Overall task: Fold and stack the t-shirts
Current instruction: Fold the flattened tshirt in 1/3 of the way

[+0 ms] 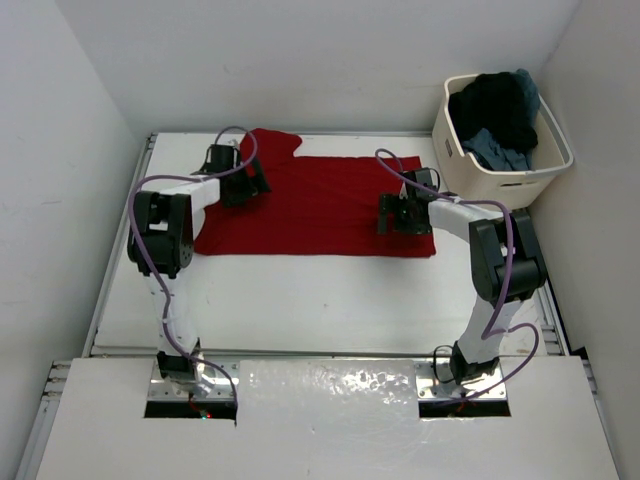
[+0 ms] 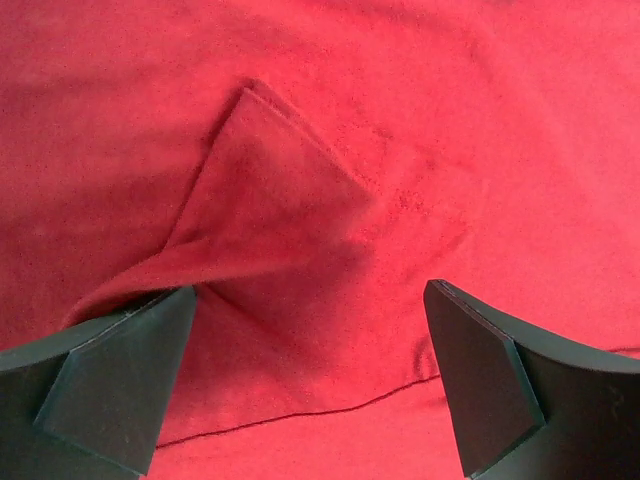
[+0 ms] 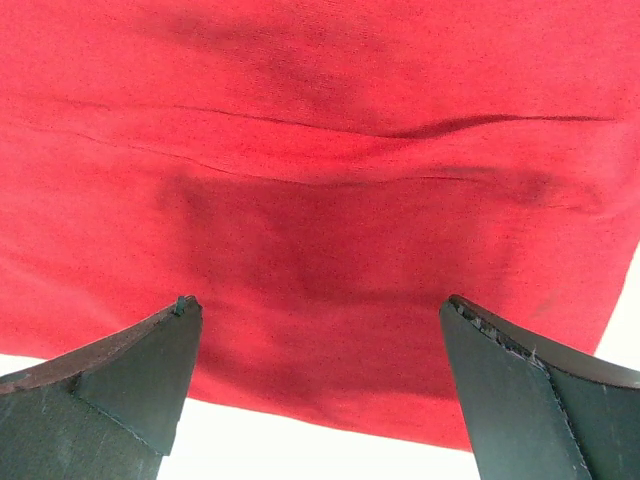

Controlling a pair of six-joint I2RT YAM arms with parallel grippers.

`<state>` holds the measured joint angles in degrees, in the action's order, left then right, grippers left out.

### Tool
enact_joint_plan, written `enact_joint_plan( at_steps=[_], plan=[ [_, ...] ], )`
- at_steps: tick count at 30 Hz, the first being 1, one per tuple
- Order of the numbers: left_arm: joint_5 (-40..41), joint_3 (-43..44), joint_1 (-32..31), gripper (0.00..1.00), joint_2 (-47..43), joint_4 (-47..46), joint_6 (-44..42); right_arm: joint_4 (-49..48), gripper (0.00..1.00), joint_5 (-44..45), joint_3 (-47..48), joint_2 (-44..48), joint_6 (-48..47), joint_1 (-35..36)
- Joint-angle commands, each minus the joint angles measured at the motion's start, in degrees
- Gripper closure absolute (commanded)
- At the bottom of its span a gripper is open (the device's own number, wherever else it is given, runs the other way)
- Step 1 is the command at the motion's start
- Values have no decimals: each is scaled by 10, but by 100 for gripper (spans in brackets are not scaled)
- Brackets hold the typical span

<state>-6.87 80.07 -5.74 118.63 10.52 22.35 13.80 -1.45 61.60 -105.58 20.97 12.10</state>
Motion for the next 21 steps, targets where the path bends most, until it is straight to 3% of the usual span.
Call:
enact_joint_plan(
  at_steps=[1,9,16,21],
  plan=[
    [-29,35,29,0,30,-33,-5,2,1,10,3,1,-8,-1],
    [-23,59,55,0,37,-17,-3,19,1,44,5,-7,-12,-2],
    [-67,71,105,0,51,-51,60,22,1,49,3,2,-18,-2],
    [-40,31,103,0,-6,-44,49,13,1,44,4,20,-28,-2]
  ],
)
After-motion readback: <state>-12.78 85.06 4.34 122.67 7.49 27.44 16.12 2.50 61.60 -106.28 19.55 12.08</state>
